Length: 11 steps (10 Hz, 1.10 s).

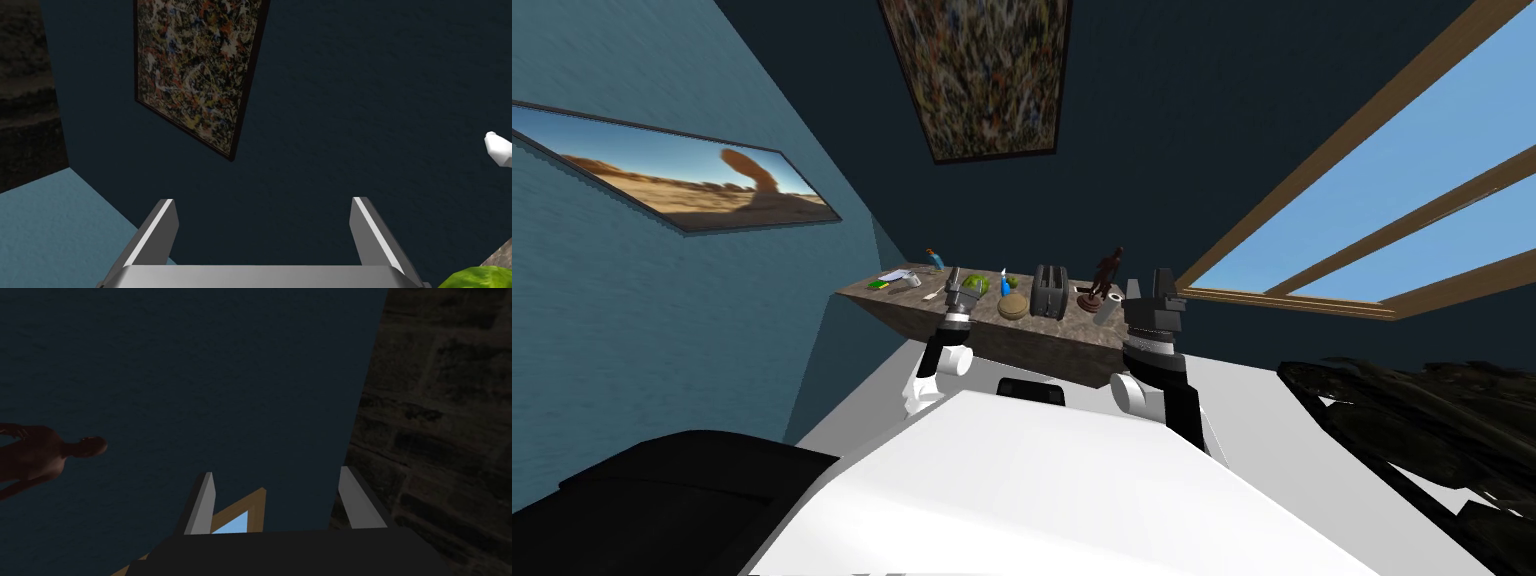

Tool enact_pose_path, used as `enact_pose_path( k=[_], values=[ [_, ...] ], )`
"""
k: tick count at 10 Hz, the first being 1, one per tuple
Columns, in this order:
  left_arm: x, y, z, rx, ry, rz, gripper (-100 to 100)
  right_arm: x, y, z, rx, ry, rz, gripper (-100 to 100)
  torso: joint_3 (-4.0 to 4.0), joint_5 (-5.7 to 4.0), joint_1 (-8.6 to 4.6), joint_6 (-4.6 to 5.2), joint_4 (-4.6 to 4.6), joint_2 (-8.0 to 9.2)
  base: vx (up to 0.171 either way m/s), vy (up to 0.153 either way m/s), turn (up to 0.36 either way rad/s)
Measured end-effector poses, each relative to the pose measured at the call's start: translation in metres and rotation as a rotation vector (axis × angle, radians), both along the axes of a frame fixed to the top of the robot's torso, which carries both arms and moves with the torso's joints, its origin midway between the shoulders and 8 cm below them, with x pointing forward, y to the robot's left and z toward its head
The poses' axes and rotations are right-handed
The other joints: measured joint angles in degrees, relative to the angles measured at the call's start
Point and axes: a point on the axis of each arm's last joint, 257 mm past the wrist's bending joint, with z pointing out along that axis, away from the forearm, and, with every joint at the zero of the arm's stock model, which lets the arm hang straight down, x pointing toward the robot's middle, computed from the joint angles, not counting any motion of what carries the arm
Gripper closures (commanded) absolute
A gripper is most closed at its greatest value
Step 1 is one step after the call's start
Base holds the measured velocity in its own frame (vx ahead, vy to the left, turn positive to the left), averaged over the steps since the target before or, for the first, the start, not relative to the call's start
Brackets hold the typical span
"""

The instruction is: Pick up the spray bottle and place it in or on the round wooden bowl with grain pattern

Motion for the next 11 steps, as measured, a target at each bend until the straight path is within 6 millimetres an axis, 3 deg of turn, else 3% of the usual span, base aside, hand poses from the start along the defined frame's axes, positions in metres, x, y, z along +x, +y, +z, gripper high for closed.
enact_pose_path(
  k=[11],
  values=[
    [0.069,-0.001,-0.021,-0.272,0.168,-0.165,-100,0.000,0.000,0.000,0.000,0.000,0.000,0,-0.05,-0.01,-0.05,-0.02,-0.02,-0.09,-0.035,0.011,-0.024]
  ],
)
